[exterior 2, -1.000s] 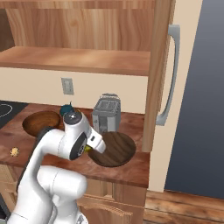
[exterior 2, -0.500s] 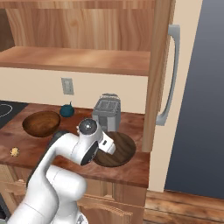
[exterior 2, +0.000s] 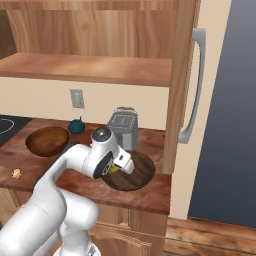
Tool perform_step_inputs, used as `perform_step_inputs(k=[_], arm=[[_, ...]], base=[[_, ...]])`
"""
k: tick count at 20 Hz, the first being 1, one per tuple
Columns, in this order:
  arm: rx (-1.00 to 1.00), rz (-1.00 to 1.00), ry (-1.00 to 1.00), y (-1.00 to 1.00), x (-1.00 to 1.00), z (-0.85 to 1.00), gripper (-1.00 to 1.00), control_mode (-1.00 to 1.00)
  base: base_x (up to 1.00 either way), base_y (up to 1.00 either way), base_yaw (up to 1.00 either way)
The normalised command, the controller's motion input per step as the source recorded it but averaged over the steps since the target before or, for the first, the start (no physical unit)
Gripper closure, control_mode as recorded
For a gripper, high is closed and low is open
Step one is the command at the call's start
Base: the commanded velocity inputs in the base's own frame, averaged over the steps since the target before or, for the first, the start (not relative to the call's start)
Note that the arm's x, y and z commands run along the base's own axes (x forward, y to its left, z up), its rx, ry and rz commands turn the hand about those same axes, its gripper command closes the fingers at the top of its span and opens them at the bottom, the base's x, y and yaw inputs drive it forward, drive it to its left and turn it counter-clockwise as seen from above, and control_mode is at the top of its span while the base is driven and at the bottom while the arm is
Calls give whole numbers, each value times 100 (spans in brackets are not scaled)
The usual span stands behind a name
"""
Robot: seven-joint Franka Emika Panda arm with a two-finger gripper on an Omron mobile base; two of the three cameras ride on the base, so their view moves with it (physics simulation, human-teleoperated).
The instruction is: Pick both bowls and place them on the counter. Then place the cookie dough ball in one bowl and place the mango in the other bowl.
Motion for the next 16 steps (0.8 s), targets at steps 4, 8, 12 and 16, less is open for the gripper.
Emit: perform_step_inputs(k=[4,8,12,16], arm=[[0,6,4,-18,3,-27,100,-100],[0,4,0,-14,16,-26,100,-100],[0,2,1,-3,24,-30,100,-100],[0,0,12,0,32,-23,100,-100]], base=[[0,0,0],[0,0,0],[0,0,0],[0,0,0]])
